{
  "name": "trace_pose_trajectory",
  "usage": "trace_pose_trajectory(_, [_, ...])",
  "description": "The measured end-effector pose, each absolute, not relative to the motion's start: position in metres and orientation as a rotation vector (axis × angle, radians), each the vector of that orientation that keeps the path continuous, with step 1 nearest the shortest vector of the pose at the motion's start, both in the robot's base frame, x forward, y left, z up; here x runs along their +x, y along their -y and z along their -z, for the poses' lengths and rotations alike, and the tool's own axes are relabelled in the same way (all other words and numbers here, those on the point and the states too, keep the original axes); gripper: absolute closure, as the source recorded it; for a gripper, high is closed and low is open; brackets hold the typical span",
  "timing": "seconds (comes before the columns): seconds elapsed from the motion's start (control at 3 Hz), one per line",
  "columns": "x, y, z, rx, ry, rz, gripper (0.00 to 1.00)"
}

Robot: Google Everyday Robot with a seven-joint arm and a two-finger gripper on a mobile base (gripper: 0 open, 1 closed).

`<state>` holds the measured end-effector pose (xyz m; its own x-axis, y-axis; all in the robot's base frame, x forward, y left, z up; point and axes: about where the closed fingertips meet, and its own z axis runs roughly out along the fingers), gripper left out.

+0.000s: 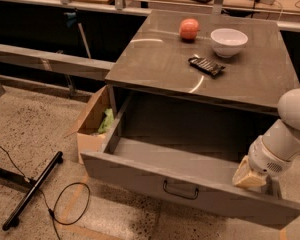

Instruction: Open top drawer

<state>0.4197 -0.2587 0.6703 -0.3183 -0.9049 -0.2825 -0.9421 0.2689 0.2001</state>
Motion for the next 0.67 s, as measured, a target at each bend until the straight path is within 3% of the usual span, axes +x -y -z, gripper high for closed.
trace_pose_trajectory(0.33, [0.418,0.258,-0.670,-1.765,-2.413,-0.511,1.00])
trace_pose_trajectory(0.67, [0.381,0.248,-0.673,-1.808,-2.454,-0.630,1.00])
